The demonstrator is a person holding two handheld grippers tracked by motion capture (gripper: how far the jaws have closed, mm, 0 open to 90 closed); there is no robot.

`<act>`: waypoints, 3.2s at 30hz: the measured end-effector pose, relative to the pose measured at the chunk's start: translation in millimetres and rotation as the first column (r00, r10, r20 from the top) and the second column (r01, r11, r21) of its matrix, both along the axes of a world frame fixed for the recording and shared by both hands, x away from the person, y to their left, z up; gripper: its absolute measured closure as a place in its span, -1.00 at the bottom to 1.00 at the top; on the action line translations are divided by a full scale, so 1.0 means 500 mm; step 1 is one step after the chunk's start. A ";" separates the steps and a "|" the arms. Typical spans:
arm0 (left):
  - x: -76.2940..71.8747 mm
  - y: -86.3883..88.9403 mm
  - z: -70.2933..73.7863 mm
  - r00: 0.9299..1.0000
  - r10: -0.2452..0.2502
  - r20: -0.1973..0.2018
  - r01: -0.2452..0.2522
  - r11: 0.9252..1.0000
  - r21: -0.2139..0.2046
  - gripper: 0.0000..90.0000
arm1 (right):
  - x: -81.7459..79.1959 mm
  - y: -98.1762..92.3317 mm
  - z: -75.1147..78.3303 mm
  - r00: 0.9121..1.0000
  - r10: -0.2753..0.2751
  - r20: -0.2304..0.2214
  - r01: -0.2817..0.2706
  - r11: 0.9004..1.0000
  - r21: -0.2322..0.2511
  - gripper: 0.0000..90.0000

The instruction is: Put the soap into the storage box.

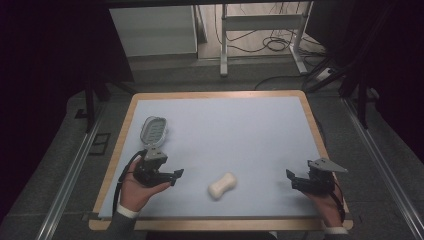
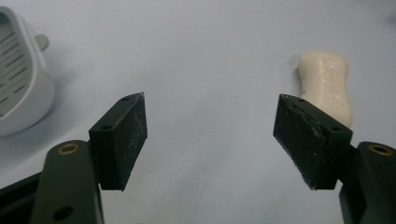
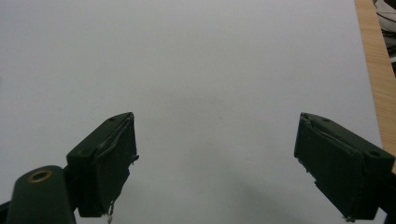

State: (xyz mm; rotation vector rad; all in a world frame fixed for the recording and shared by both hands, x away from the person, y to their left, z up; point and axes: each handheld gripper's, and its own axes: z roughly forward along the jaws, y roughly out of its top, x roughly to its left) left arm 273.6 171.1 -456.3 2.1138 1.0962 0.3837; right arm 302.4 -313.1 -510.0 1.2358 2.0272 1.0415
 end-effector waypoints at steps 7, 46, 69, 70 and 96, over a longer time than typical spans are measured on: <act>0.004 -0.027 0.002 0.999 -0.038 -0.014 0.038 0.999 0.013 -0.41 | -0.002 0.001 0.002 1.000 -0.002 0.002 0.002 1.000 -0.001 -0.71; 0.031 -0.203 -0.028 0.966 -0.221 -0.135 0.236 0.966 0.105 -0.45 | -0.001 -0.006 -0.002 1.000 -0.024 0.011 0.024 1.000 -0.007 -0.71; 0.071 -0.306 -0.077 0.934 -0.227 -0.276 0.287 0.937 0.198 -0.37 | 0.000 -0.010 -0.003 1.000 -0.022 0.010 0.022 1.000 0.004 -0.71; 0.070 -0.308 -0.079 0.935 -0.225 -0.276 0.284 0.938 0.199 -0.35 | 0.000 -0.011 -0.003 1.000 -0.022 0.009 0.022 1.000 0.004 -0.71; 0.077 -0.301 -0.096 0.919 -0.240 -0.313 0.317 0.921 0.225 0.10 | 0.001 -0.019 -0.005 0.999 -0.036 0.006 0.036 0.999 0.009 -0.71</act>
